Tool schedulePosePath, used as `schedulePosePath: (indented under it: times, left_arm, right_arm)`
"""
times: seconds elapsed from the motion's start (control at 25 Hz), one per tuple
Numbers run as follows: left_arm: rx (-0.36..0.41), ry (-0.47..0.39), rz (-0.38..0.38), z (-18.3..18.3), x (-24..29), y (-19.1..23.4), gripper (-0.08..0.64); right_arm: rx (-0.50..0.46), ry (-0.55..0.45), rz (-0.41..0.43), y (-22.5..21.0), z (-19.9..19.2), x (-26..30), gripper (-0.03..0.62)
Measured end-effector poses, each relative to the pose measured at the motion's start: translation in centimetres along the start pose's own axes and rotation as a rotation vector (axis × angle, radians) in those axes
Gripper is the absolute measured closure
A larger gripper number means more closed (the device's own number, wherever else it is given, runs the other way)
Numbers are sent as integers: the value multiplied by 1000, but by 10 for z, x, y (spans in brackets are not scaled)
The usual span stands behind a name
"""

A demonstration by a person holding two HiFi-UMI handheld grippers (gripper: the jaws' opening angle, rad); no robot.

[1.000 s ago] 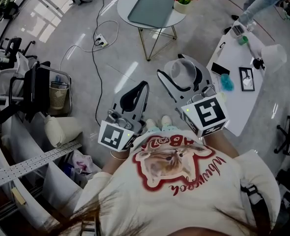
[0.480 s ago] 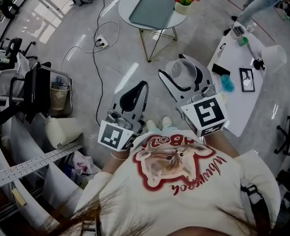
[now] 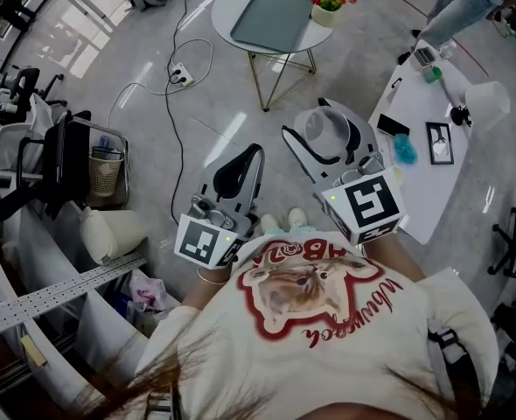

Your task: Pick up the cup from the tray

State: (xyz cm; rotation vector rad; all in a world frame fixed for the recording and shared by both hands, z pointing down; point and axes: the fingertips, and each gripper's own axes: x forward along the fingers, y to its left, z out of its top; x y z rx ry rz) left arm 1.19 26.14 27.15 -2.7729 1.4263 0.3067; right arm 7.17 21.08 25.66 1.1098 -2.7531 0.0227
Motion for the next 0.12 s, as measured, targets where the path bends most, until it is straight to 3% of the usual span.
schedulePosePath:
  times: [0.12]
  left_arm:
    - [34,-7,-3,-2,-3,2,545]
  right_arm:
    - [-3,-2,5,2,2,0,298]
